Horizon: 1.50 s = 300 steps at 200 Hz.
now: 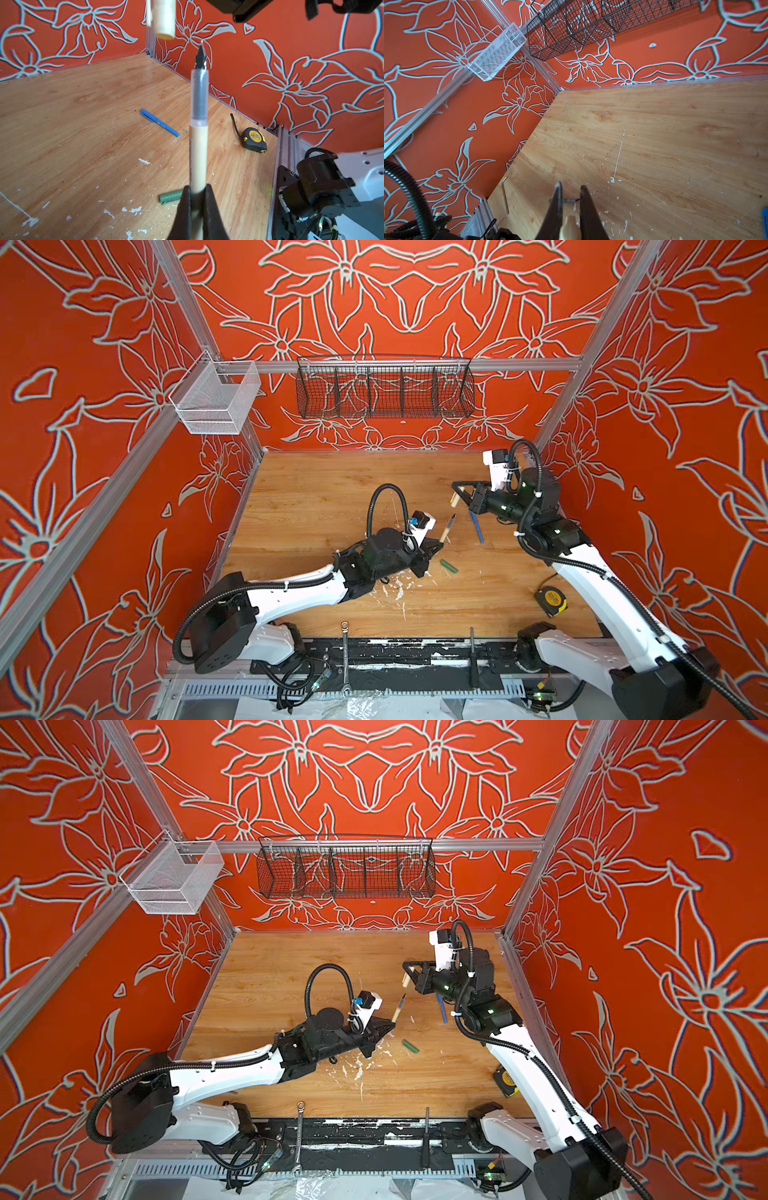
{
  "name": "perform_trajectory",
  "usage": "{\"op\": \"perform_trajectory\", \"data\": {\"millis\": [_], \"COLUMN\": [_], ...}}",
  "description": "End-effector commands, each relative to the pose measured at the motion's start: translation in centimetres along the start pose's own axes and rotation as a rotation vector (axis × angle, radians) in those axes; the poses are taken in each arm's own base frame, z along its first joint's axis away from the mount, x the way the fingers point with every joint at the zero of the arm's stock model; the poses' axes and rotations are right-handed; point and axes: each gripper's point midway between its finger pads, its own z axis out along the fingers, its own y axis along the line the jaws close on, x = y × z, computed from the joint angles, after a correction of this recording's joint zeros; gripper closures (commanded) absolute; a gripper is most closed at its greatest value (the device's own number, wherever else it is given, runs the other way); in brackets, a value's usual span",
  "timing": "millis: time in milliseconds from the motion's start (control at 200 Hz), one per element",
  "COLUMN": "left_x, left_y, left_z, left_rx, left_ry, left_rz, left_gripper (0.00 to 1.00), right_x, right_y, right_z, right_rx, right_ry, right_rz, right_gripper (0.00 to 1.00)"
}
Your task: Insert the pens into the pen caps
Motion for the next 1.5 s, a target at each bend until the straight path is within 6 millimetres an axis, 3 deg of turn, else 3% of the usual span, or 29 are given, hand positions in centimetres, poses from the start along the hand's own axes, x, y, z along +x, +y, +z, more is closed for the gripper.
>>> {"op": "perform_trajectory", "data": {"millis": [0, 575, 796, 911, 1026, 1171, 1496], "left_x": [-1.5, -1.7, -1.6, -2.3, -3.5, -3.7, -3.6], "left_y": [0.0, 0.0, -0.1, -0.3, -0.2, -0.5, -0.3], "left_z": [-0.5, -0.8, -1.1, -1.4, -1.2, -0.7, -0.8], "left_rx": [-0.006, -0.013, -0.005, -0.04, -0.045, -0.025, -0.038], "left_ry": [-0.036, -0.042, -0.066, -0.136, -0.19, -0.205, -0.201], "left_rz": [0.025, 0.034, 0.047, 0.124, 0.149, 0.139, 0.135], "left_gripper": [1.0, 1.0, 1.0, 1.0, 1.0, 1.0, 1.0], "right_x": [0.0, 0.6, -2.3, -4.7, -5.4, -4.9, -2.2], "right_y": [1.3, 0.7, 1.3, 3.0, 4.8, 6.1, 4.9], "right_z": [-0.3, -0.5, -1.7, -3.2, -4.1, -4.5, -3.0], "right_rx": [-0.054, -0.019, 0.019, 0.01, -0.031, -0.09, -0.099], "right_ry": [0.023, 0.034, -0.064, -0.116, -0.096, -0.074, -0.023], "right_rz": [-0.017, -0.011, -0.04, -0.096, -0.143, -0.158, -0.103], "right_gripper": [1.0, 1.0, 1.0, 1.0, 1.0, 1.0, 1.0]}}
